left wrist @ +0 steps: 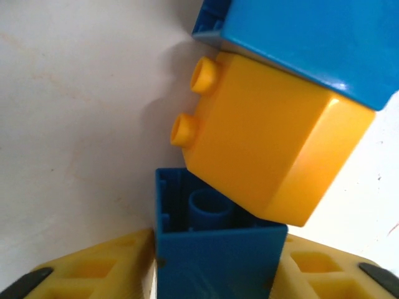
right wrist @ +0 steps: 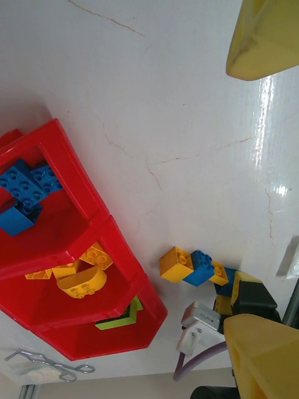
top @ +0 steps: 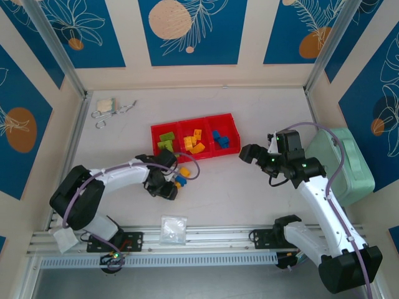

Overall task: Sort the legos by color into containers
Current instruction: Pick up the lego from the middle-left of the table, then place the lego in the container.

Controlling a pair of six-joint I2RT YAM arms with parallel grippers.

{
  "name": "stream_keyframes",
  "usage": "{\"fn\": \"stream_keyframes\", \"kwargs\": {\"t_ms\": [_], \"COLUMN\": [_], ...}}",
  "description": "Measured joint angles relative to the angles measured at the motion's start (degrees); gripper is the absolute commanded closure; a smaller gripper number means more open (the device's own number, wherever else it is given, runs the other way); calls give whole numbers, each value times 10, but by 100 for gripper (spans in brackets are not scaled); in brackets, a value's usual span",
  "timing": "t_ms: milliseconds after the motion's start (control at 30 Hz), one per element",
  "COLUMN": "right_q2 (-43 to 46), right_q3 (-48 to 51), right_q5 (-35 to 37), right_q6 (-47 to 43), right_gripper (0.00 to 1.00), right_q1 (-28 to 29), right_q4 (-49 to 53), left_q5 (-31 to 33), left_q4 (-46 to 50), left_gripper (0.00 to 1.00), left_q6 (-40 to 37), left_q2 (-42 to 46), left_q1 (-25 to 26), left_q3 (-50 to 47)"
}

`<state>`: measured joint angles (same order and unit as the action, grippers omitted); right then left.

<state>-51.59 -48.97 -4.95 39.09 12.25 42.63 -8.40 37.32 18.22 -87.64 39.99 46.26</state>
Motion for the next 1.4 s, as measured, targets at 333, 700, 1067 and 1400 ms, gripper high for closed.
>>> {"fn": "stream_keyframes", "kwargs": {"t_ms": [333,700,1067,1400], "right_q2": [-4,-16,-19,21], "right_q3": [11,11,30,29], "right_q5": [-7,-46,-63,-62], "right_q6": [4,19,41,28], "right_gripper": [3,3,3,3], "right_q1": [0,-22,-30,-61], "right_q4": [-15,-42,-60,-27], "left_q5": [27,60,106,90], "left_q4": [10,16,-39,-66], "left_gripper": [85,100,100,100], "left_q6": [12,37,59,59], "left_q2": [-3,125,47,-216], "left_q1": [20,25,24,18], "left_q3": [11,36,199,488]}}
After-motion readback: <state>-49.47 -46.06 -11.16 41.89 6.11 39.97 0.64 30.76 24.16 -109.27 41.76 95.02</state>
